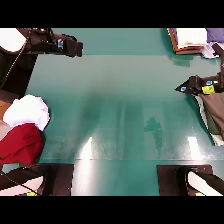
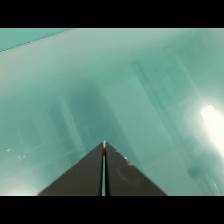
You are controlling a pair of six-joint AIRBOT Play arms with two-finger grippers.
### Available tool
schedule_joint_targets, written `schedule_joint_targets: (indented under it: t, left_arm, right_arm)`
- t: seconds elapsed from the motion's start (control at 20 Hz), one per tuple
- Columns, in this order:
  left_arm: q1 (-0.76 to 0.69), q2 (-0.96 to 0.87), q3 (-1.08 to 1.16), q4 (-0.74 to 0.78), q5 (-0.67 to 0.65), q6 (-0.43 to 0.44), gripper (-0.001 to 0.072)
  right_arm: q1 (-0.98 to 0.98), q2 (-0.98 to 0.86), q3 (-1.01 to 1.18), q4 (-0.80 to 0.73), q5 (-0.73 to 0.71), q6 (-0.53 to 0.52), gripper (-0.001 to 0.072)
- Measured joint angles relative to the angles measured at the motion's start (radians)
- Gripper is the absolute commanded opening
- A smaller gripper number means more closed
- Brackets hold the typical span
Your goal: Fold the shirts.
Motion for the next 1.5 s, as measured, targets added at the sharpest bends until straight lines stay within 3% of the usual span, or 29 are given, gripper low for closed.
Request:
schedule_joint_targets:
  t: [0.9, 1.1, 1.35, 1.4, 1.45, 1.5]
  left_arm:
    - [0.003, 0.000, 0.000, -0.013, 0.012, -0.003, 0.0032]
    - [0.082, 0.044, -0.004, 0.023, -0.113, -0.024, 0.0031]
    - [0.320, 0.209, -0.158, 0.191, -0.286, -0.069, 0.0034]
    - [0.373, 0.240, -0.208, 0.214, -0.305, -0.072, 0.0176]
    - [0.430, 0.267, -0.266, 0.228, -0.324, -0.076, 0.0537]
    - [0.478, 0.284, -0.321, 0.239, -0.336, -0.078, 0.0712]
  right_arm:
    - [0.001, 0.000, 0.000, 0.000, 0.048, 0.000, 0.0021]
    - [0.001, 0.000, 0.000, 0.000, 0.080, 0.000, 0.0021]
    - [0.001, 0.000, 0.000, 0.000, 0.105, 0.000, 0.0021]
    - [0.001, 0.000, 0.000, 0.000, 0.106, 0.000, 0.0021]
    - [0.001, 0.000, 0.000, 0.000, 0.106, 0.000, 0.0021]
    - [0.001, 0.000, 0.000, 0.000, 0.107, 0.000, 0.0021]
